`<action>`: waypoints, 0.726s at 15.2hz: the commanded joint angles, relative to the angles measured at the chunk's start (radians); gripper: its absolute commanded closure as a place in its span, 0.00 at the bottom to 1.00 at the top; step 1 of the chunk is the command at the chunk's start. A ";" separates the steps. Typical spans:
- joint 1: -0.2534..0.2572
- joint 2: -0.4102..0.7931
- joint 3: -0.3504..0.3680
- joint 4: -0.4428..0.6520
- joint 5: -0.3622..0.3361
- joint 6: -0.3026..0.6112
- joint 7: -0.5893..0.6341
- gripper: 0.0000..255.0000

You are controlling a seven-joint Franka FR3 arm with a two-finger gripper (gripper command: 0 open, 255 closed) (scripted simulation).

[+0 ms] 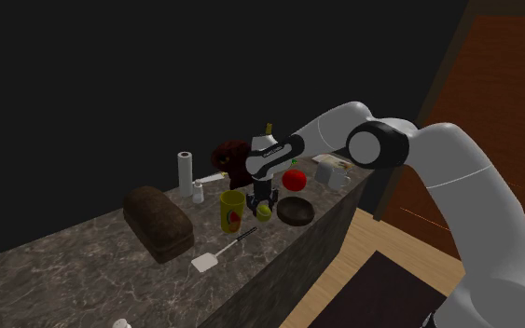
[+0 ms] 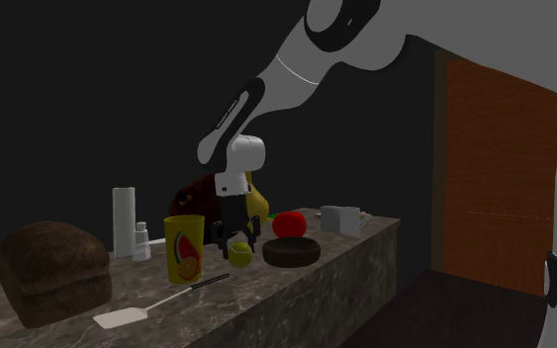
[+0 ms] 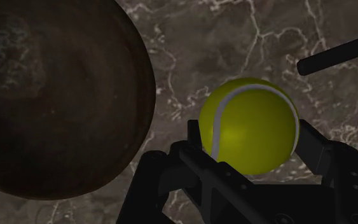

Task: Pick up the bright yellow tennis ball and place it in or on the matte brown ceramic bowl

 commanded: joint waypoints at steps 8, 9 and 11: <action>-0.001 -0.077 0.001 -0.019 0.002 -0.058 -0.001 1.00; -0.001 -0.086 0.002 -0.020 0.002 -0.066 -0.001 1.00; -0.001 -0.103 0.002 -0.021 0.002 -0.082 -0.001 1.00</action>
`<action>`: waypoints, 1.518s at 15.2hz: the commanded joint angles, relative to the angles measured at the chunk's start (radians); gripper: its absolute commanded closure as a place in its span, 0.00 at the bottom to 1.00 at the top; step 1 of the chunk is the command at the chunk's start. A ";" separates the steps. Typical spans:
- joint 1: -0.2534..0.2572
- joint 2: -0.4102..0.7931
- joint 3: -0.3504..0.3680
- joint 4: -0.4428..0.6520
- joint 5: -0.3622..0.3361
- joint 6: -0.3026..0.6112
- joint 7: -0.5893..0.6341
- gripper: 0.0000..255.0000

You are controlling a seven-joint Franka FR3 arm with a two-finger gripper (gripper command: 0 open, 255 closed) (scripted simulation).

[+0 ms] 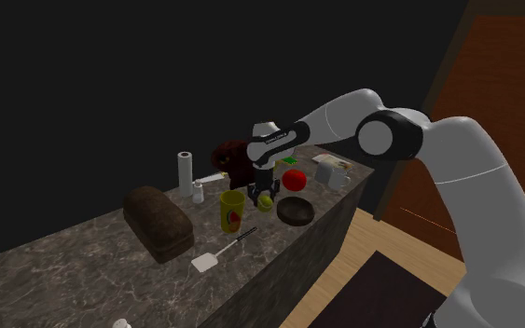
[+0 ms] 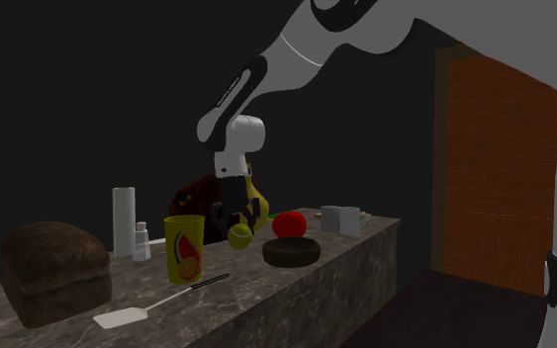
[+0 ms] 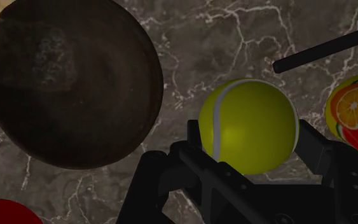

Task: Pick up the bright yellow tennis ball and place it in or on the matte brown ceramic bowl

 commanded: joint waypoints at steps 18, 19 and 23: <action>-0.089 -0.171 -0.027 -0.103 -0.001 -0.066 -0.111 1.00; -0.104 -0.180 -0.032 -0.117 -0.002 -0.060 -0.129 1.00; -0.162 -0.206 -0.054 -0.159 -0.005 -0.043 -0.204 1.00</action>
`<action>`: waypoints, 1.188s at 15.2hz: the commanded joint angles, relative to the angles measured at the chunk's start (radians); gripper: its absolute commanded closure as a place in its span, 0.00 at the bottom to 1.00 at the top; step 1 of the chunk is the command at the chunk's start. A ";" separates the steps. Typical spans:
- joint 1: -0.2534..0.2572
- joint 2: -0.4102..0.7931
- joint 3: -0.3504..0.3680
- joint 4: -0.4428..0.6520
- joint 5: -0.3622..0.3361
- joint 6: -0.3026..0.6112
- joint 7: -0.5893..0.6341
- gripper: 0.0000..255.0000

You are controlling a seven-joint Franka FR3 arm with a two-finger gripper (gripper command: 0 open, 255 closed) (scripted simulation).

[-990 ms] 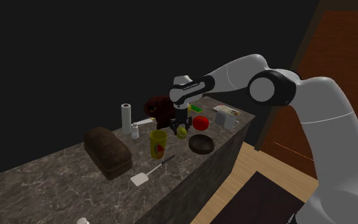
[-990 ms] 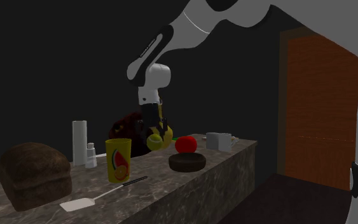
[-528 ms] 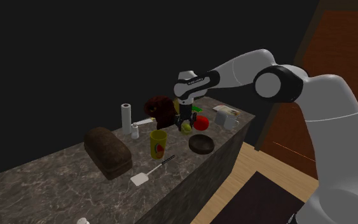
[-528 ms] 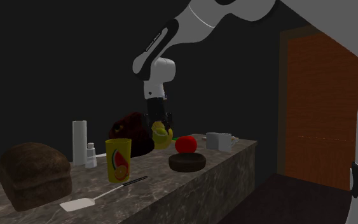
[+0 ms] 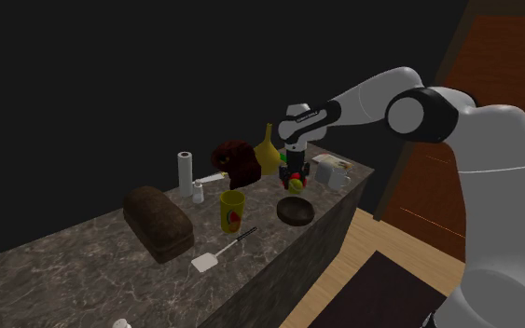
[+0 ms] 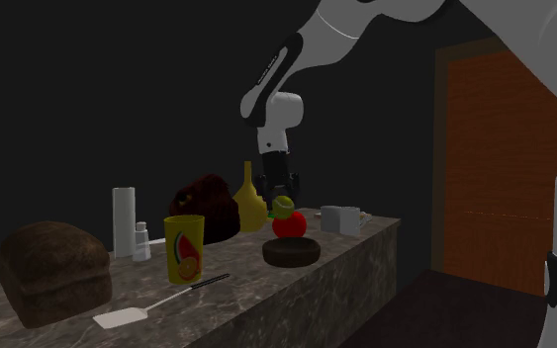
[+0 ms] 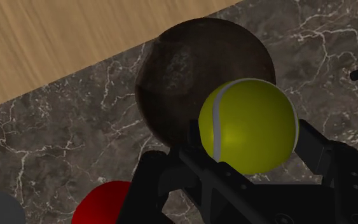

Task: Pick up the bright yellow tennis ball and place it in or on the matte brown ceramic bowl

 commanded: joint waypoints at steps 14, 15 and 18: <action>-0.029 0.092 -0.010 -0.036 -0.001 0.129 -0.033 1.00; -0.029 0.101 -0.009 -0.036 -0.001 0.138 -0.033 1.00; -0.029 0.102 -0.009 -0.035 -0.001 0.138 -0.033 1.00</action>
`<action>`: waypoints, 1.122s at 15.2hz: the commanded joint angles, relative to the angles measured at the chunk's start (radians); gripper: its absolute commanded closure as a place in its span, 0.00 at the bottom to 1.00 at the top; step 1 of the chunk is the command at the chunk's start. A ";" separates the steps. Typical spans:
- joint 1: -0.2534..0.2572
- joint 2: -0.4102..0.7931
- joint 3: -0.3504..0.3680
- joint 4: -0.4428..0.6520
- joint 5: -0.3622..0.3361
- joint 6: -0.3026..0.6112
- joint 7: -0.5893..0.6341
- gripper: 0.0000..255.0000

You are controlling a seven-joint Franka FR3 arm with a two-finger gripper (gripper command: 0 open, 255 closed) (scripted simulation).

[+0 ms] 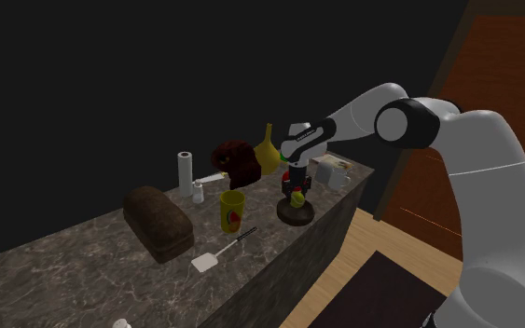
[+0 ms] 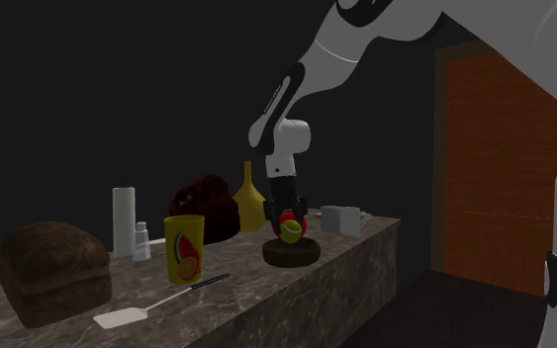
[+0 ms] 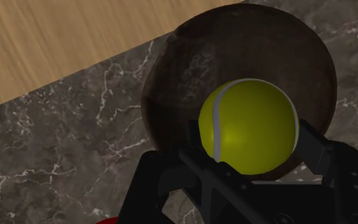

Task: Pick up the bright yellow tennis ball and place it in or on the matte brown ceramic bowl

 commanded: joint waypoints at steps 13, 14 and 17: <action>0.002 -0.028 0.000 0.025 0.000 -0.053 0.000 0.00; 0.002 -0.041 0.000 0.040 0.001 -0.080 0.000 0.00; 0.003 -0.050 0.001 0.052 0.001 -0.102 0.000 0.00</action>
